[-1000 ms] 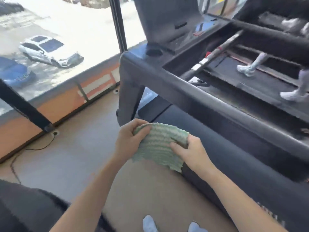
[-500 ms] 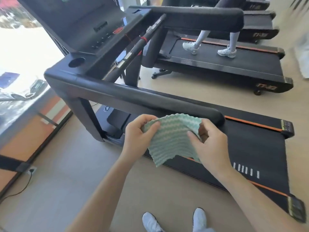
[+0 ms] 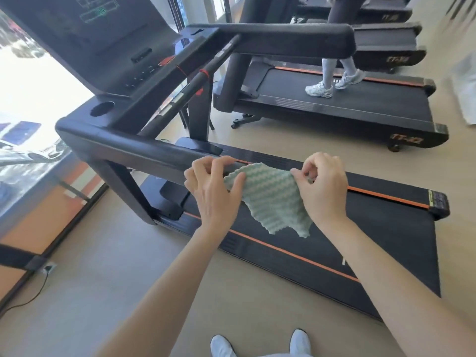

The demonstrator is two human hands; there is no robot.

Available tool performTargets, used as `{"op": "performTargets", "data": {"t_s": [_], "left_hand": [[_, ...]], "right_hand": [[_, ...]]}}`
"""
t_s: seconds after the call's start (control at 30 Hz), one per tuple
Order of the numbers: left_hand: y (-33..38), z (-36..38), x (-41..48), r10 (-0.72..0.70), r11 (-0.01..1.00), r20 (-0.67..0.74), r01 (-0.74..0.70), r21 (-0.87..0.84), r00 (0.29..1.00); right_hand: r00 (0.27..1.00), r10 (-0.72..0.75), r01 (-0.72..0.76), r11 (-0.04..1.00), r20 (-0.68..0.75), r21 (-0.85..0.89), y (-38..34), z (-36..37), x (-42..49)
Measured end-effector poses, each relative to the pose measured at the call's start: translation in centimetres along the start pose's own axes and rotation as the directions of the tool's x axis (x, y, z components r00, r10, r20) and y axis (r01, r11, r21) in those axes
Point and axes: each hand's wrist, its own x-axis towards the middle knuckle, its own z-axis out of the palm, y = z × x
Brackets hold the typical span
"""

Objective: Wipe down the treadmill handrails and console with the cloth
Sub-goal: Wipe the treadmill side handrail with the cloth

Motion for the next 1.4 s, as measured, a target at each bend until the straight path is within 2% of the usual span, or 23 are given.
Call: {"op": "performTargets", "data": {"t_s": [0.07,0.17,0.23,0.33,0.5,0.63,0.73,0.87,1.0,1.07,1.13,1.3,1.4], "left_hand": [[0.3,0.4,-1.4,0.073,0.995,-0.047,-0.075,-0.061,0.996],[0.9,1.2,-4.4,0.268,0.958,0.035,-0.263,-0.113,0.963],[1.5,1.8,-5.9,0.302,0.951,0.103,-0.291,-0.105,0.948],[1.8,2.1,-6.5,0.291,0.956,0.137,-0.282,-0.083,0.947],[0.5,2.0,-3.7,0.284,0.958,0.147,-0.288,0.007,0.948],[-1.3,1.8,-1.1,0.268,0.960,0.116,-0.276,0.055,0.956],[-3.6,1.6,1.1,0.276,0.955,0.077,-0.282,0.089,0.958],[-5.5,1.9,3.2,0.226,0.969,0.047,-0.229,0.092,0.973],[-4.7,2.3,3.3,0.141,0.983,0.058,-0.147,0.108,0.988],[-4.0,2.4,2.9,0.105,0.987,0.064,-0.112,0.112,0.992],[-3.3,2.7,2.7,0.082,0.988,0.064,-0.090,0.124,0.995],[-1.5,3.5,1.9,0.042,0.986,0.024,-0.045,0.163,0.999],[0.0,4.1,0.9,-0.029,0.986,-0.001,0.029,0.167,1.000]], "right_hand": [[0.999,0.003,-0.006,0.997,0.042,0.074,0.2,0.0,-0.1],[0.994,-0.055,0.037,0.983,0.094,0.179,0.7,-0.4,-0.5],[0.983,-0.125,0.097,0.976,0.135,0.194,1.6,-0.8,-0.7],[0.934,-0.144,0.067,0.969,0.327,0.236,2.7,-1.1,-1.4],[0.779,-0.158,-0.038,0.954,0.607,0.297,1.9,-0.7,0.9],[0.581,-0.167,0.044,0.984,0.797,0.174,0.4,1.1,5.1],[0.439,-0.163,0.053,0.986,0.884,0.155,-0.8,3.0,7.5],[0.284,-0.171,-0.044,0.981,0.944,0.191,-1.8,5.2,9.2],[0.144,-0.193,-0.182,0.959,0.971,0.218,-2.2,6.1,9.7],[0.085,-0.220,-0.202,0.951,0.972,0.233,-1.8,6.2,9.6],[0.048,-0.262,-0.234,0.935,0.964,0.266,-0.9,6.3,9.5],[0.013,-0.362,-0.300,0.888,0.932,0.349,1.7,6.8,9.6],[-0.047,-0.398,-0.359,0.863,0.916,0.356,3.0,6.8,9.6]]}}
